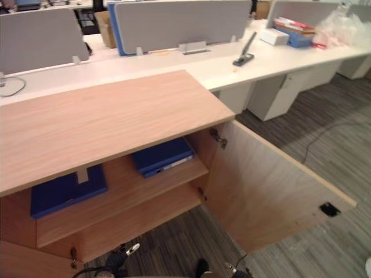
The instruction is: Walk over to the cabinet, pick up the folder, carry it to the office cabinet, place the folder inside the office cabinet, then close the office cabinet door
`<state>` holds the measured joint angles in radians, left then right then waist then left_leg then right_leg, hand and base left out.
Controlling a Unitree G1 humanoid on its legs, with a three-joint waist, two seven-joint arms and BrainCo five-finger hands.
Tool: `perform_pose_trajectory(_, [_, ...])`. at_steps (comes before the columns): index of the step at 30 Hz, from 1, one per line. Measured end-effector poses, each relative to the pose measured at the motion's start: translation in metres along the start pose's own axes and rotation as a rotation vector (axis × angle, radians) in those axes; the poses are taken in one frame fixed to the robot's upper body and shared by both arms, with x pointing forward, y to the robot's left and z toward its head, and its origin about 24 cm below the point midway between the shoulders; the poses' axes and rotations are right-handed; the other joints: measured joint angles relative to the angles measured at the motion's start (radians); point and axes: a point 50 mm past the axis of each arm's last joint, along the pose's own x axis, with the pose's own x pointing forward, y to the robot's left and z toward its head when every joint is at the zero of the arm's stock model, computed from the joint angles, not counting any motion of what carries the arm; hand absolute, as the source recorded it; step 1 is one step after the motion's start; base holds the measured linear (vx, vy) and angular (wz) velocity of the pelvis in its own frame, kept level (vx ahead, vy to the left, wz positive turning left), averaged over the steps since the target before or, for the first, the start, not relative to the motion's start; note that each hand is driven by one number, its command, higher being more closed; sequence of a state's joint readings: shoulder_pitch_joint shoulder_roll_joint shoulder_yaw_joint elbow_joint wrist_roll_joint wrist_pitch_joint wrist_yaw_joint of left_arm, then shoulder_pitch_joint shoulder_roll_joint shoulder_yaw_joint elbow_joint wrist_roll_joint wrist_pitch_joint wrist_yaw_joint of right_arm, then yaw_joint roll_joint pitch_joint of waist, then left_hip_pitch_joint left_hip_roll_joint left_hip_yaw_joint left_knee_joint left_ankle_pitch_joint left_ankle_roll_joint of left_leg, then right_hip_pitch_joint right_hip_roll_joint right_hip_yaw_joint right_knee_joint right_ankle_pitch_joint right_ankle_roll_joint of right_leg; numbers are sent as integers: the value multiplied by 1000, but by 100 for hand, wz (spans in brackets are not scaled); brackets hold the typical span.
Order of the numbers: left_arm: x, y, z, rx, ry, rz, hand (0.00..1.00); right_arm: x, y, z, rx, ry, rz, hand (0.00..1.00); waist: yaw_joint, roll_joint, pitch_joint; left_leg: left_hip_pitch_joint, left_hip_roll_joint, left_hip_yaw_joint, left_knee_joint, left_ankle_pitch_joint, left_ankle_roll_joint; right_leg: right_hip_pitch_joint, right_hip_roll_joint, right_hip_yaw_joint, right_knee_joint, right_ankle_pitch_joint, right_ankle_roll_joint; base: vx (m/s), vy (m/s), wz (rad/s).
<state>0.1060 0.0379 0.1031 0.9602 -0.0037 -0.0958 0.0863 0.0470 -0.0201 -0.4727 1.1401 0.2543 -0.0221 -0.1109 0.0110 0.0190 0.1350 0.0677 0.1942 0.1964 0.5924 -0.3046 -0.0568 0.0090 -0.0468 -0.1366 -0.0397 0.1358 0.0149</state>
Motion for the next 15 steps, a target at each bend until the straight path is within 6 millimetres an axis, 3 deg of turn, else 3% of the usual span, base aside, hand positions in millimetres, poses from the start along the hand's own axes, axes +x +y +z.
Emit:
perform_pose_trajectory(2, [0,-1,-2,-37,7,11,0,1,0,1,-6,0,-1,0,9,11,1,2,-72,-149,-81,-55,-3,-9,12,68,4,5,7,-105,217,-108])
perform_pose_trajectory(3, [-1,-1,-4,-67,15,19,0,1,1,3,-15,-4,3,0,15,23,-5,5,-92,-217,-169,-52,17,-28,35,105,-3,11,17,-114,189,-110])
perform_pose_trajectory(8, [-3,4,-11,-150,46,54,0,-1,5,-3,-50,2,23,0,13,11,-46,30,-132,-92,-308,8,57,-28,31,136,-41,38,19,70,127,-73])
perform_pose_trajectory(9, [-4,3,-15,-140,59,47,0,-1,3,-3,-30,1,17,0,-2,16,-51,48,-146,-96,-347,30,60,-27,22,137,-42,44,26,182,66,-15])
perform_pose_trajectory(12, [-5,-2,-21,-130,87,30,0,-1,-5,-5,-28,-2,2,0,-11,41,-79,97,-155,-96,-402,63,42,-14,25,136,-42,39,28,192,53,-13])
perform_pose_trajectory(15, [-5,-7,-20,-137,88,19,0,-1,-6,-5,-29,-3,-1,0,-16,46,-85,123,-157,-90,-396,68,37,5,28,136,-42,36,24,96,40,-23])
